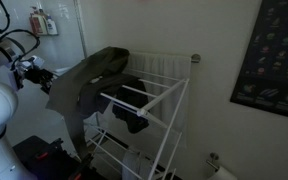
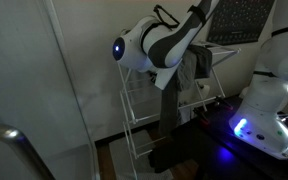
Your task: Fold the pants
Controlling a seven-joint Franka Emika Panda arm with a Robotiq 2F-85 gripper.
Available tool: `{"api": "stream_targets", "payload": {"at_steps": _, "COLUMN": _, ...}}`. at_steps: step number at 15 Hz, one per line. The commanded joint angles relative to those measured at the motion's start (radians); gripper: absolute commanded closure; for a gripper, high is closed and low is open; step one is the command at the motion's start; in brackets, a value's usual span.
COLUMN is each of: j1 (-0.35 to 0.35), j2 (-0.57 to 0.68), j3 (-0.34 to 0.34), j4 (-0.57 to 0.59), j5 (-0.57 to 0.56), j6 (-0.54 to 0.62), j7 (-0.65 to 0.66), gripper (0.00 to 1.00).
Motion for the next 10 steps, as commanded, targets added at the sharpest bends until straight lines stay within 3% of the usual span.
{"api": "stream_targets", "payload": {"at_steps": 1, "j1": 0.007, "j2": 0.012, "j3": 0.010, "j4": 0.015, "j5": -0.033, "j6": -0.008, "j7": 0.056, "gripper": 0.00}}
{"api": "stream_targets", "payload": {"at_steps": 10, "j1": 0.032, "j2": 0.065, "j3": 0.008, "j4": 0.027, "j5": -0.159, "j6": -0.116, "j7": 0.130, "gripper": 0.00}}
